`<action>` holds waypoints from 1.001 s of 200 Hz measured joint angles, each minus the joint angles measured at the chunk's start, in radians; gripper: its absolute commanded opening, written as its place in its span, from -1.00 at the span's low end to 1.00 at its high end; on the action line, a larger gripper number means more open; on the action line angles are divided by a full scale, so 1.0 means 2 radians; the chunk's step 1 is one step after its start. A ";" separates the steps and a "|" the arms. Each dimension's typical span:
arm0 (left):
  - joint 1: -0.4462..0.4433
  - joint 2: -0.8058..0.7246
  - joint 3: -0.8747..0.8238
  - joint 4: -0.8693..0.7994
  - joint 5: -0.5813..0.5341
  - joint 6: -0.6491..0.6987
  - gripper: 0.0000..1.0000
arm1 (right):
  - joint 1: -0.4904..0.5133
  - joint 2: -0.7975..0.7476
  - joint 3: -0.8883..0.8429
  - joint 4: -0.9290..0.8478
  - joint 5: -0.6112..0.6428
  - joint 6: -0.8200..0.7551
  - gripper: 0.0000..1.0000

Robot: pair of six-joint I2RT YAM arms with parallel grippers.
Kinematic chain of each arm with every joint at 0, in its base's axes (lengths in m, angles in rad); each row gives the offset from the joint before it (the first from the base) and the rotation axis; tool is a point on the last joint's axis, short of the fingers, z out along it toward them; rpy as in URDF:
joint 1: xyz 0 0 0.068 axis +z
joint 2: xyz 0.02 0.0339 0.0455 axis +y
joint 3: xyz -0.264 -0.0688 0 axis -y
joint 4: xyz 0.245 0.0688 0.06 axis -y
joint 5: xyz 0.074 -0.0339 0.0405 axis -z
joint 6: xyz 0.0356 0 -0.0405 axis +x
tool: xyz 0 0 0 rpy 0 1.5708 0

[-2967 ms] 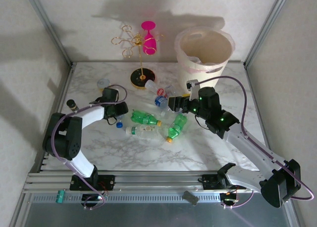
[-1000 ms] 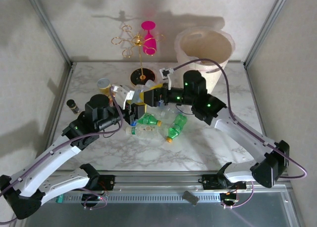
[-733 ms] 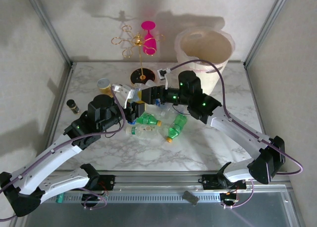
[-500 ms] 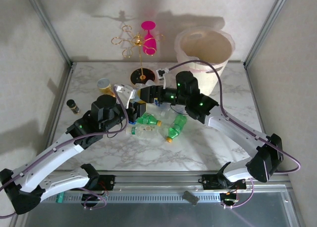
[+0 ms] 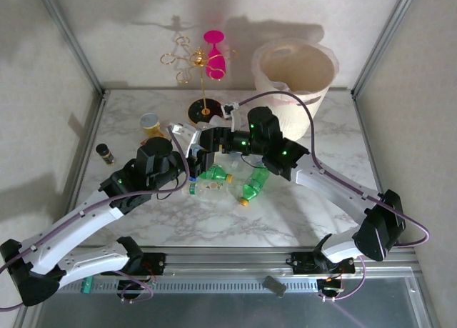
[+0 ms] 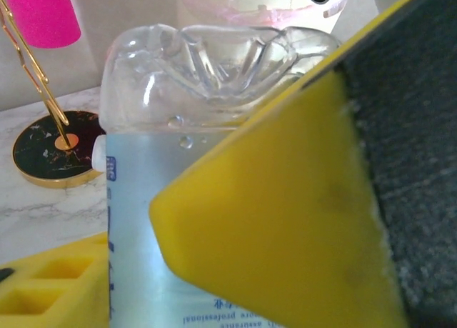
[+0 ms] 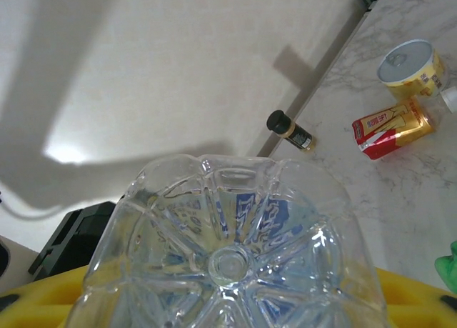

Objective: Put the plastic bottles in the bin

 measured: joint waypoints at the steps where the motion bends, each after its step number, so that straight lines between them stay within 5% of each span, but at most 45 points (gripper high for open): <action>1: 0.000 0.000 0.000 0.000 0.000 0.000 0.42 | 0.000 0.000 0.000 0.000 0.000 0.000 0.02; 70: -0.004 -0.050 0.000 0.015 0.012 -0.032 0.69 | -0.001 -0.045 -0.026 -0.005 0.067 -0.010 -0.02; 127: 0.006 -0.089 -0.043 0.028 -0.091 -0.125 0.69 | -0.019 -0.093 -0.040 -0.042 0.129 -0.038 -0.01; 200: 0.211 -0.061 -0.143 0.010 0.016 -0.234 0.66 | -0.116 -0.132 -0.012 -0.119 0.184 -0.096 0.01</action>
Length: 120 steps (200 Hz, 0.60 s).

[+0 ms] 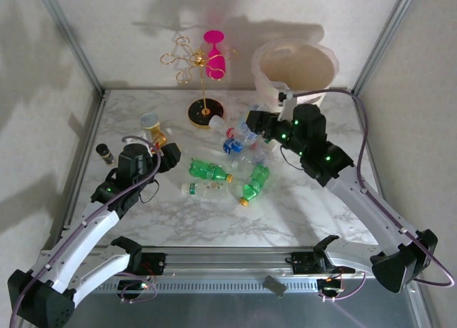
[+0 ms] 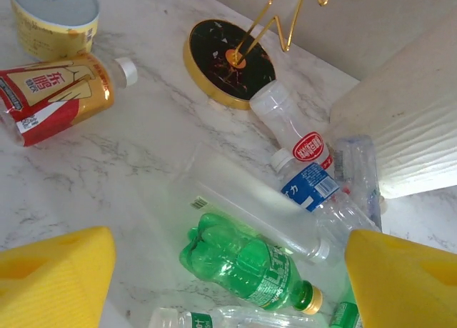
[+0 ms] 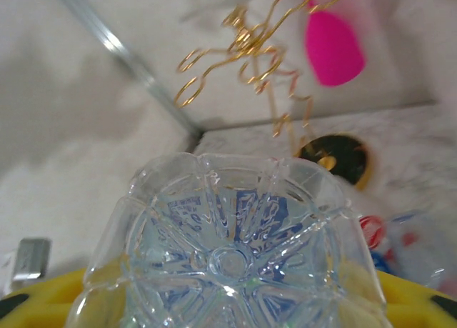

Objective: Put the plastic bottles in the bin

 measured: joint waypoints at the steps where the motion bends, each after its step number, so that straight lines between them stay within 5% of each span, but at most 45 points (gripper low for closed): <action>1: 0.001 0.000 0.000 0.001 0.002 0.000 0.66 | -0.003 0.000 0.002 -0.002 0.001 -0.002 0.01; 53: 0.003 0.001 0.000 0.013 0.045 0.000 0.67 | -0.097 0.037 0.129 -0.027 0.012 -0.039 0.01; 120: 0.003 0.001 0.033 0.008 0.062 0.004 0.67 | -0.181 0.210 0.322 -0.041 0.019 -0.065 0.01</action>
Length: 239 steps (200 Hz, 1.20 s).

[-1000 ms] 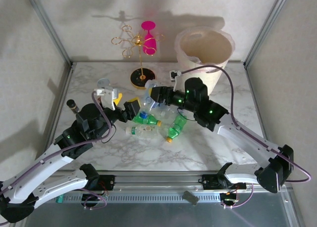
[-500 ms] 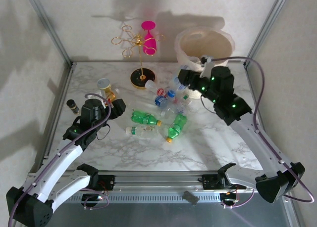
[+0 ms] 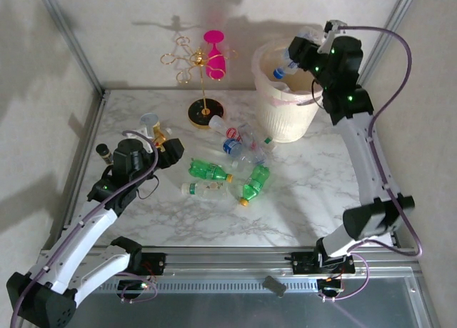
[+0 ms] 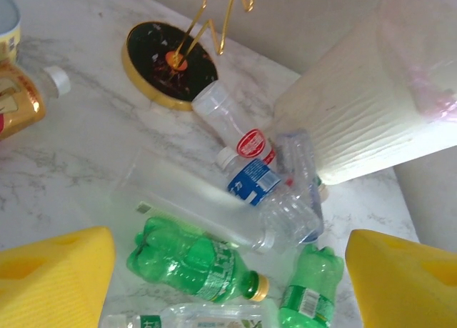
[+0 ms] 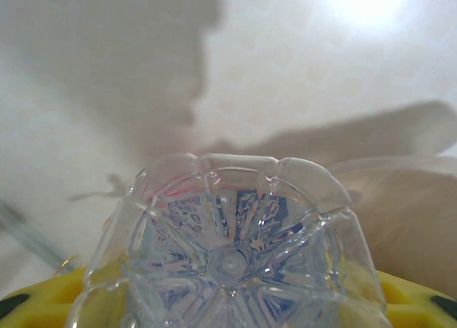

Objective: Put the plastic bottles in the bin

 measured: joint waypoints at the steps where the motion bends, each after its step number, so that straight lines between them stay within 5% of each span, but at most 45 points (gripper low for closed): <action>1: 0.000 0.000 0.001 0.000 0.000 0.000 0.67 | -0.001 0.002 0.002 -0.001 0.001 0.000 0.01; 131: 0.000 0.009 0.017 -0.035 -0.022 -0.002 0.68 | -0.046 0.245 0.132 -0.070 -0.075 0.006 0.10; 186: 0.000 0.017 0.018 -0.045 -0.033 -0.002 0.71 | -0.044 0.275 0.146 -0.091 -0.088 0.004 0.70; 239: 0.000 0.019 0.031 -0.059 -0.047 -0.001 0.73 | -0.044 0.265 0.154 -0.095 -0.073 -0.001 0.81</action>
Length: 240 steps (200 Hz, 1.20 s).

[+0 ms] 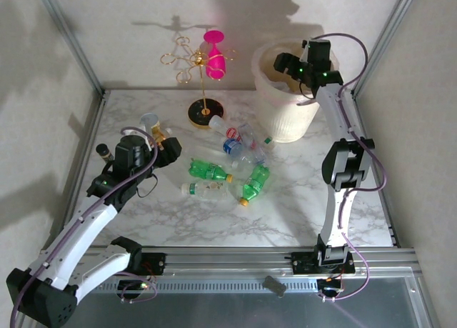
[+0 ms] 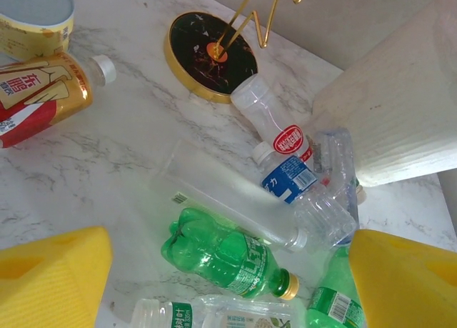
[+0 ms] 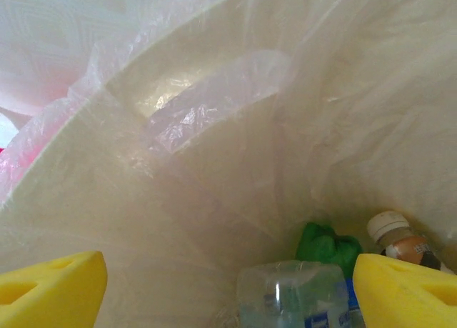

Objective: Put the plastic bottles in the bin

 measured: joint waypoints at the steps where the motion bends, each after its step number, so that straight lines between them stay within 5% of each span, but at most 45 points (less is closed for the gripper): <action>1: 0.000 0.000 0.001 0.000 0.000 0.000 0.73 | 0.000 -0.001 0.000 0.000 0.001 0.000 0.81; 75: 0.000 0.012 0.038 -0.033 -0.053 0.003 0.77 | 0.009 -0.157 -0.088 0.026 0.028 -0.017 0.80; 144: 0.000 0.045 0.071 -0.070 -0.142 -0.008 0.80 | 0.113 -0.344 -0.327 0.081 0.073 -0.043 0.75; 177: 0.008 0.068 0.074 -0.071 -0.175 -0.006 0.85 | 0.144 -0.390 -0.376 0.077 0.076 -0.050 0.74; 240: 0.053 0.128 0.070 0.018 -0.145 0.029 0.91 | 0.161 -0.463 -0.450 0.108 0.010 -0.033 0.80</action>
